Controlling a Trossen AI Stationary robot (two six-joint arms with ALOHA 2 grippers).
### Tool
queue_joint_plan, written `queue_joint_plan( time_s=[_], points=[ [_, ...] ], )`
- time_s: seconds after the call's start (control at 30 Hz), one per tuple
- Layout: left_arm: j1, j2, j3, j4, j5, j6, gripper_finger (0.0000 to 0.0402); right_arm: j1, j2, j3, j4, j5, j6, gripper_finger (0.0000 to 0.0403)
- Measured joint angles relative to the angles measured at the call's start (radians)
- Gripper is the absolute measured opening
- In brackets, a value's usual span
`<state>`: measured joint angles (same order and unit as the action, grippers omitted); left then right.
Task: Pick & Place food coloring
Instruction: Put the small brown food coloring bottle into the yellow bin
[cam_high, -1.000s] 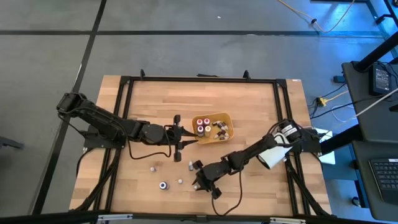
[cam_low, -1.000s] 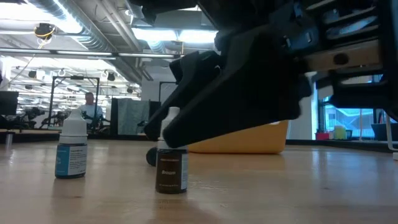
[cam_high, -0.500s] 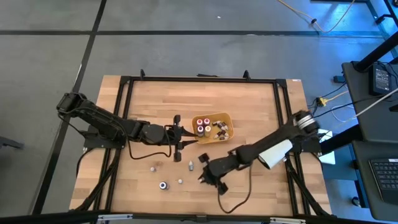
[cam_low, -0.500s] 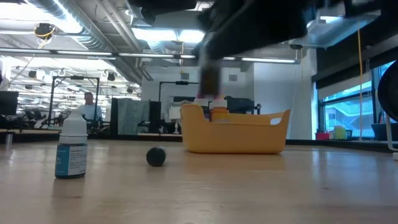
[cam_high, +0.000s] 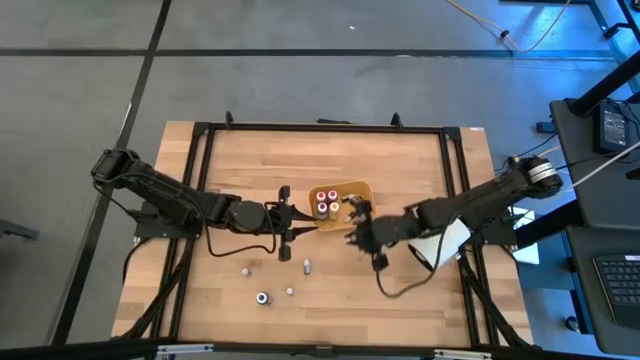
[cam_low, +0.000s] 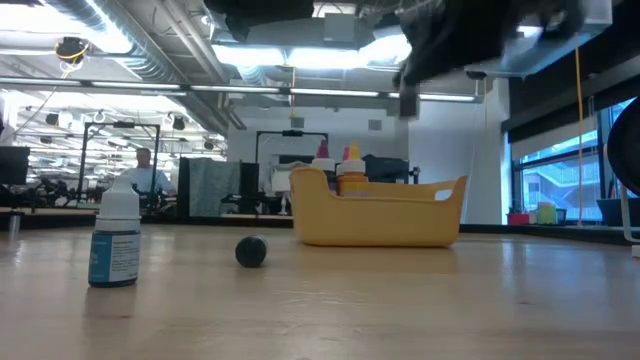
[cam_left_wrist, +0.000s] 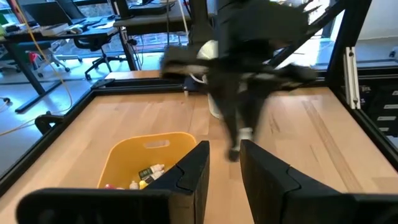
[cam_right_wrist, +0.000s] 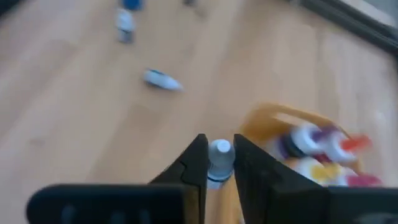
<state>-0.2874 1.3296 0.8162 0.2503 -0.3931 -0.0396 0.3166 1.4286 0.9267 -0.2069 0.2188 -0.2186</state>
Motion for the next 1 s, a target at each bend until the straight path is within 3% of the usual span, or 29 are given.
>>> queue_joint_plan(
  time_s=[0.2,0.47,0.73,1.0],
  points=[
    [0.000,0.000,0.000,-0.003,0.001,0.021,0.0082,-0.187,-0.054,-0.221,0.271,0.000,-0.045,0.0064],
    [0.000,0.000,0.000,-0.113,0.006,-0.026,0.0088,-0.398,-0.016,-0.299,0.324,-0.110,0.000,0.0066],
    [0.000,0.000,0.000,-0.204,0.006,-0.071,0.0085,-0.487,0.057,-0.299,0.325,-0.191,0.004,0.0066],
    [0.000,0.000,0.000,-0.257,0.061,-0.073,0.0083,-0.501,0.102,-0.295,0.338,-0.211,0.011,0.0067]
  ],
)
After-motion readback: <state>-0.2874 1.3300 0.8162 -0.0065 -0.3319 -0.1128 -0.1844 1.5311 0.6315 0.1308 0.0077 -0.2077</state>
